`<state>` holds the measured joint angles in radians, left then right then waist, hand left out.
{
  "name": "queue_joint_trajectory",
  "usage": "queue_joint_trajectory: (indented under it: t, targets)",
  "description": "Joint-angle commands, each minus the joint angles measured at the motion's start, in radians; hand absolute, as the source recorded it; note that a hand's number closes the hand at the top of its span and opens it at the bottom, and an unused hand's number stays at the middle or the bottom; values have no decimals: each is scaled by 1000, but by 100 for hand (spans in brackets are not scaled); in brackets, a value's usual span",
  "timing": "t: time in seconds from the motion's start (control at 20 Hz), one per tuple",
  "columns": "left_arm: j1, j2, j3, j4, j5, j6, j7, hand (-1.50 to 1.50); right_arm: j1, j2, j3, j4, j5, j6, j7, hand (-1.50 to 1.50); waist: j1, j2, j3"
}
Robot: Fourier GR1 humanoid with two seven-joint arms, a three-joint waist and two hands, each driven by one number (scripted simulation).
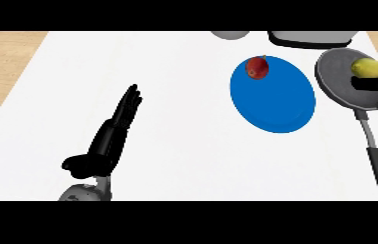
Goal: Pick the lemon from the plate and place it in the pan
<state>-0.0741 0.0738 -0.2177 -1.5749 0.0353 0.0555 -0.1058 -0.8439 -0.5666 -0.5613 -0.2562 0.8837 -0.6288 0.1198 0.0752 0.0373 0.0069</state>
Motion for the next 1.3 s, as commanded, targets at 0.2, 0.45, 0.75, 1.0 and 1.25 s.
queue_joint_trajectory:
  t: [0.2,0.45,0.75,1.0,1.25]
  targets:
    - [-44,-9,6,14,-11,9,2,0,-22,-17,-84,51,-104,143,-143,-150,9,6,3]
    - [19,-14,-10,22,-10,3,-20,0,-24,6,-200,-33,-236,66,-326,-150,-4,-4,3]
    - [-1,8,37,44,7,-8,-27,0,15,-27,-324,-24,-381,143,-456,-150,-26,-11,0]
    - [37,0,24,10,-6,8,-19,0,89,-19,-396,-18,-504,343,-600,-150,-51,-26,-3]
    - [33,-8,35,65,-14,4,-56,0,161,-56,-382,3,-543,551,-668,-150,-59,-28,-4]
